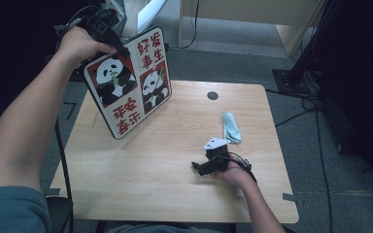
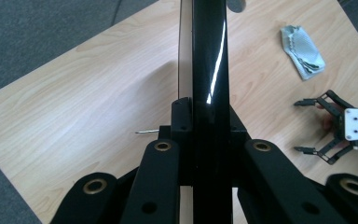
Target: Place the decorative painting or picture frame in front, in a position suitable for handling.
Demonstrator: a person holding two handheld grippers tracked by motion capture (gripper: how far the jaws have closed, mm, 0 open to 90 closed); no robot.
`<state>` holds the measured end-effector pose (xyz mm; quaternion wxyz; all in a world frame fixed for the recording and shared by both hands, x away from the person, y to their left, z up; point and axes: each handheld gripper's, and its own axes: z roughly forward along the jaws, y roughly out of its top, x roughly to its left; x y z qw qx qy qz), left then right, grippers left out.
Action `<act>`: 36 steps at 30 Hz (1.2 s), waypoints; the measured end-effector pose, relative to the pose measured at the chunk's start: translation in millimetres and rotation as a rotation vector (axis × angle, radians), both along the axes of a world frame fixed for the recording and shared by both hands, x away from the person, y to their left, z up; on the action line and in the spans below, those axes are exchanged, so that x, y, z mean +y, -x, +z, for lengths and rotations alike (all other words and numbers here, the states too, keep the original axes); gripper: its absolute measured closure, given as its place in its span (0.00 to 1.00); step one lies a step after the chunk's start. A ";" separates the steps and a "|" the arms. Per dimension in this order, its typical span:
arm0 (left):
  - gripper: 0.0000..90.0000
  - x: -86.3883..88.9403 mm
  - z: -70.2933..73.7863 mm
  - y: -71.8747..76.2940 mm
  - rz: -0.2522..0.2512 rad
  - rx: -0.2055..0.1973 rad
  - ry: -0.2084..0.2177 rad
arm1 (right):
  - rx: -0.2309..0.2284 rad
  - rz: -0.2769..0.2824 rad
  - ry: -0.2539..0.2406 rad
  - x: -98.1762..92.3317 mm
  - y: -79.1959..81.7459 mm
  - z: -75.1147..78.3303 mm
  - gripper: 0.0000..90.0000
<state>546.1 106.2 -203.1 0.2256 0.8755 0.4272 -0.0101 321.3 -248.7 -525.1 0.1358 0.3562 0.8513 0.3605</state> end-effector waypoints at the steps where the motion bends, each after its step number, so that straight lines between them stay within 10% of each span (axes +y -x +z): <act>1: 0.91 -0.9 0.5 0.8 -0.006 -0.001 -0.001 | 0.000 0.000 0.000 0.0 0.0 0.0 0.00; 36: 0.91 -39.8 5.2 58.4 -0.177 -0.025 0.028 | 0.000 -0.001 0.002 0.1 0.2 0.0 0.00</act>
